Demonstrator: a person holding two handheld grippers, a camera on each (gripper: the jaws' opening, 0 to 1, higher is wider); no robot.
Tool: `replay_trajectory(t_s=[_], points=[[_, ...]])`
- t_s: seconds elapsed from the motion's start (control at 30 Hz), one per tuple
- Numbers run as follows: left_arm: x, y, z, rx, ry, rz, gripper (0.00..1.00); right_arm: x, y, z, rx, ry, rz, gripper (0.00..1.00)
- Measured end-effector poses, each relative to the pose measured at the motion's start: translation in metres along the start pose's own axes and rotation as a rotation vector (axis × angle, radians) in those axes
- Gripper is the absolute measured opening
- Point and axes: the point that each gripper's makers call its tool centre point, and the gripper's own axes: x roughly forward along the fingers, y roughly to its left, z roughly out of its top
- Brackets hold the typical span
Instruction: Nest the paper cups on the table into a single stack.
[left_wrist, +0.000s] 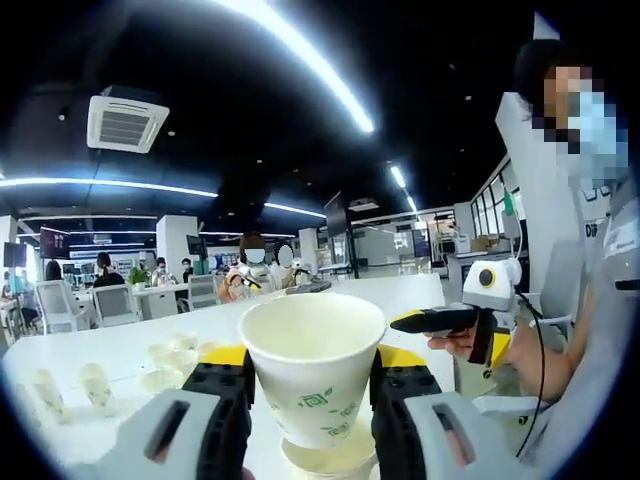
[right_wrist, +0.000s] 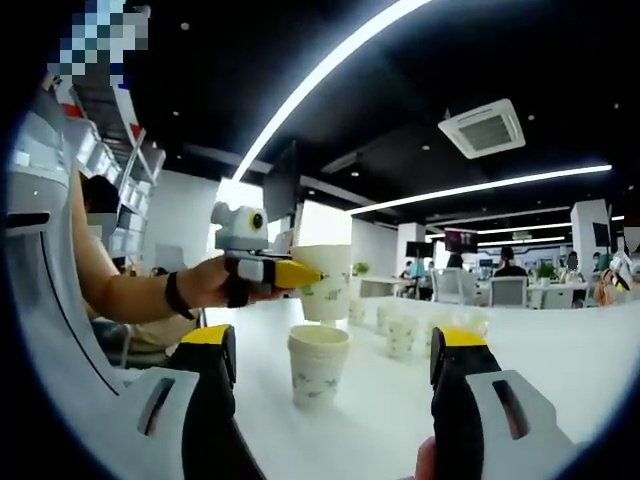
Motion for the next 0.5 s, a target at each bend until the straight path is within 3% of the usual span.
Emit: replay_trajectory(t_s=[0.5], points=[[0.003, -0.008, -0.014, 0.024, 0.027, 0.007, 0.49, -0.002, -0.003, -0.002, 0.003, 0.004, -0.005, 0.83]])
